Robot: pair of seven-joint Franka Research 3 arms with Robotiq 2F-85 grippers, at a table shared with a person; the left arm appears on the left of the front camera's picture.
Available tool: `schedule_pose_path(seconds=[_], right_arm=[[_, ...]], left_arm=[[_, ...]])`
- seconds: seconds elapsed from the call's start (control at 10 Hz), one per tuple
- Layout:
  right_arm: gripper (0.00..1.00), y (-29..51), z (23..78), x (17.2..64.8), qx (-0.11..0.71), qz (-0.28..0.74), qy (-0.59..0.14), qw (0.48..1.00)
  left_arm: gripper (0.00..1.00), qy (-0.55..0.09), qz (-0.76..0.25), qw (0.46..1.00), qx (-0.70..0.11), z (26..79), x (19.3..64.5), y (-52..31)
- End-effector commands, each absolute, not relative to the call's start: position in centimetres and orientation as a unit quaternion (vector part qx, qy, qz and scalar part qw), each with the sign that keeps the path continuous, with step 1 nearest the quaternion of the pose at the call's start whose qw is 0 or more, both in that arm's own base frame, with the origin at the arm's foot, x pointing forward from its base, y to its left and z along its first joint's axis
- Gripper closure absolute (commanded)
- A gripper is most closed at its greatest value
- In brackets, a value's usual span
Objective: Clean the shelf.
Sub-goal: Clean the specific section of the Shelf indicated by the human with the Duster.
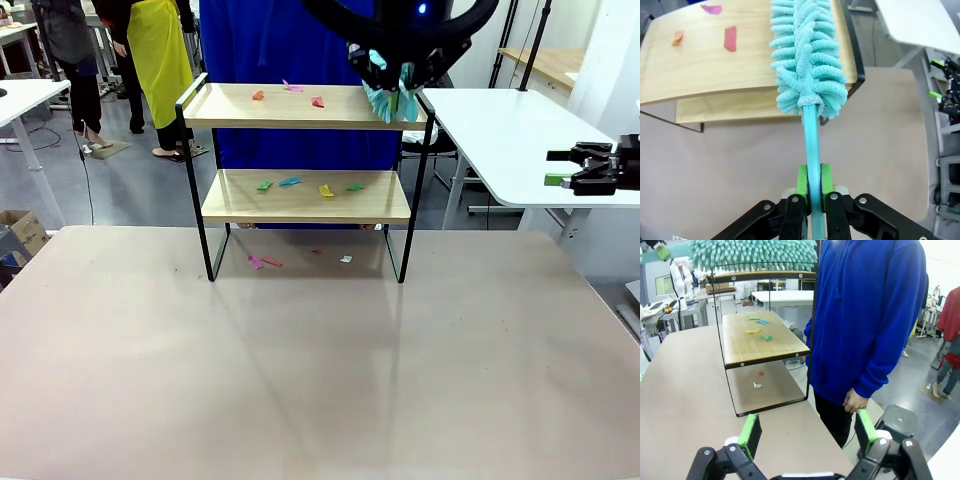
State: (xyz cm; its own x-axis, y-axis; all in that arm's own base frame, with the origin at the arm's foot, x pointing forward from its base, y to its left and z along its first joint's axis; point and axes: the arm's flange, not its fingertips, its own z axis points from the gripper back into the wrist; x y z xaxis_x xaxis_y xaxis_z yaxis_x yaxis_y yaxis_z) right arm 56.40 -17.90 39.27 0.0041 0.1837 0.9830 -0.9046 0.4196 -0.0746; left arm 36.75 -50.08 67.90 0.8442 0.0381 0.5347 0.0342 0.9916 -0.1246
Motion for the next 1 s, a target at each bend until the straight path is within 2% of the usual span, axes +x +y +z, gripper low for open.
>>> schedule_pose_path(seconds=[0.0, 0.1, 0.2, 0.4, 0.9], right_arm=[[0.00, -17.7, 39.6, 56.5, 0.322, 0.434, -0.559, 0.629], [0.00, -17.7, 39.6, 56.5, 0.322, 0.434, -0.559, 0.629], [0.00, -17.7, 39.6, 56.5, 0.322, 0.434, -0.559, 0.629], [0.00, -17.7, 39.6, 56.5, 0.322, 0.434, -0.559, 0.629], [0.00, -17.7, 39.6, 56.5, 0.322, 0.434, -0.559, 0.629]], left_arm=[[0.87, -0.260, 0.011, 0.961, -0.091, 67.1, 36.9, -49.5], [0.87, -0.249, 0.006, 0.963, -0.102, 66.9, 37.0, -49.3], [0.87, -0.269, 0.005, 0.961, -0.069, 67.3, 37.2, -50.1], [0.87, -0.269, 0.005, 0.961, -0.069, 67.3, 37.2, -50.1], [0.87, -0.219, 0.028, 0.974, -0.048, 66.1, 39.4, -44.8]])
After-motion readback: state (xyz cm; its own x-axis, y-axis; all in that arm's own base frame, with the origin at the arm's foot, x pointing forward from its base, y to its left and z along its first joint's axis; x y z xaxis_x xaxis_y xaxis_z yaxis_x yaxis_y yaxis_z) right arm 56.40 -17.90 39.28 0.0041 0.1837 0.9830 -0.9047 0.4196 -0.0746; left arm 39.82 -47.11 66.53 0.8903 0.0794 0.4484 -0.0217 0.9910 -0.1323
